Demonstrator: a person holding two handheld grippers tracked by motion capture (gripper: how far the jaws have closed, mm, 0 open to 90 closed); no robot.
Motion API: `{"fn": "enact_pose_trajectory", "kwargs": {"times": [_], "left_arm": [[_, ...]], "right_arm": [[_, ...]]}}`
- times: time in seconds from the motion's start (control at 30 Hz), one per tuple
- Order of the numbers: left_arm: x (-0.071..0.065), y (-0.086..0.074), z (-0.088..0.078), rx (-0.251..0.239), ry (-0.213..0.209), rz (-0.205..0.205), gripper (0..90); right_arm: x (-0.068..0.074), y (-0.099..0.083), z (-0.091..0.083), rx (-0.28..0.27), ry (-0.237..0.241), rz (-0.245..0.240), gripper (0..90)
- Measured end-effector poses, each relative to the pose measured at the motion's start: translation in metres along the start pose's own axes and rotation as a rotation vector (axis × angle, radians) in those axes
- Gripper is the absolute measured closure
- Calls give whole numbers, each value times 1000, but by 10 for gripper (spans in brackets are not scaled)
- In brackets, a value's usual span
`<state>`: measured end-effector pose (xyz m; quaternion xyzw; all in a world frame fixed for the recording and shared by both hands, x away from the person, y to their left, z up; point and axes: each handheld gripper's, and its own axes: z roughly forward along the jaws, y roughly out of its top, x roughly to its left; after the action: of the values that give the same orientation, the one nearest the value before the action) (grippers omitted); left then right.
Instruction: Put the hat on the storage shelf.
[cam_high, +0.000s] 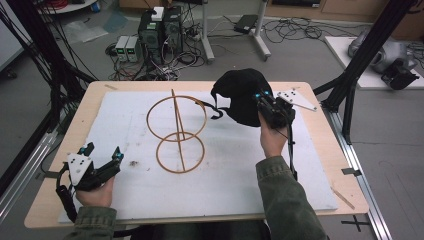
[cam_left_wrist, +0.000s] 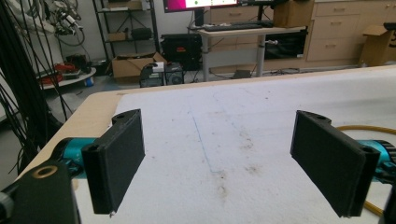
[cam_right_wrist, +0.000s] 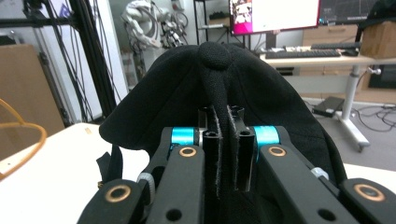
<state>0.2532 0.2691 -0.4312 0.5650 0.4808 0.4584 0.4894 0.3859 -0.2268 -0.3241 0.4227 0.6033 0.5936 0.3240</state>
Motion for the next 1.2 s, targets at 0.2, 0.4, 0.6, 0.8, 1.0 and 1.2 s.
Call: {"fn": "enact_pose_trajectory", "kwargs": {"times": [0.2,0.4,0.6,0.8,1.0,1.2], "left_arm": [[0,0,0,1,-2,-3,178],[0,0,0,3,-2,-2,178],[0,0,0,2,-3,-3,178],[0,0,1,2,-3,-3,178],[0,0,0,3,-3,-2,178],[0,-1,1,4,-3,-1,178]], "right_arm": [[5,10,-7,-55,7,-11,864],[8,22,-13,-109,34,-13,863],[11,29,-17,-146,60,-10,863],[14,37,-22,-194,105,14,863],[17,46,-27,-241,161,45,864],[24,54,-31,-274,219,70,863]]}}
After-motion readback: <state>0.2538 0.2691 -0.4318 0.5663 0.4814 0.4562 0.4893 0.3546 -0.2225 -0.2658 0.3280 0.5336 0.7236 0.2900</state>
